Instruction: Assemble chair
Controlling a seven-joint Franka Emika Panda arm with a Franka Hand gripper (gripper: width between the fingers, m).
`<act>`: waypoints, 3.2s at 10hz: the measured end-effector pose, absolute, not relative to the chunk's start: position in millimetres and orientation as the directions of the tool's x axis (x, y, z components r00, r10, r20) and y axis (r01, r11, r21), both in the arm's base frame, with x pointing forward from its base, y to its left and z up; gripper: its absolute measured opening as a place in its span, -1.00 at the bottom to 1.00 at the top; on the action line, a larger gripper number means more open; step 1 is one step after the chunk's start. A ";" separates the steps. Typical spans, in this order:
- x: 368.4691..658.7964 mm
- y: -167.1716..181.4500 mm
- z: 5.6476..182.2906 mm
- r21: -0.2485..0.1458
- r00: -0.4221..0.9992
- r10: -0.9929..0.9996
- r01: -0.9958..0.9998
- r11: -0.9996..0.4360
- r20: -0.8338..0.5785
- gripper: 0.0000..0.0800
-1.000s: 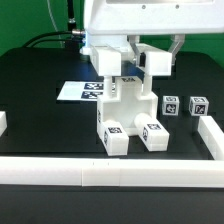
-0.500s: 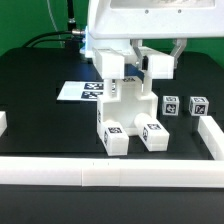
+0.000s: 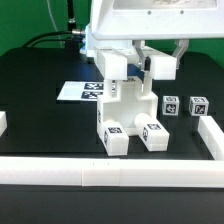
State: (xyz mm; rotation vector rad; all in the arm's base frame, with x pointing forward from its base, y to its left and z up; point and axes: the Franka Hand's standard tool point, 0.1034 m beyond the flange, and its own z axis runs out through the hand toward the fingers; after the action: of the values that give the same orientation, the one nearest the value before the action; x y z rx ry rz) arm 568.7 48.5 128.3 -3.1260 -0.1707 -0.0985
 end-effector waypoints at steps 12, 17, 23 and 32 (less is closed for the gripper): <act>560.8 50.3 126.6 -0.008 0.992 0.106 0.107 -0.994 0.066 -0.29; 562.5 49.3 126.7 0.001 0.976 0.204 0.204 -0.979 0.072 -0.29; 557.0 48.6 125.9 -0.002 0.977 0.201 0.201 -0.979 0.066 -0.29; 552.5 49.7 113.4 -0.002 0.987 0.157 0.157 -0.988 0.045 -0.29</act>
Offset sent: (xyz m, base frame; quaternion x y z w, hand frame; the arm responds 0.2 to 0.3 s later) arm 0.0000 0.0000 0.0000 0.0000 0.0000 0.0000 1.0000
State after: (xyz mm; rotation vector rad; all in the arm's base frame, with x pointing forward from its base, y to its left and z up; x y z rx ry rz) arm 552.5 49.7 113.4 -3.1260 -0.2473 -0.0698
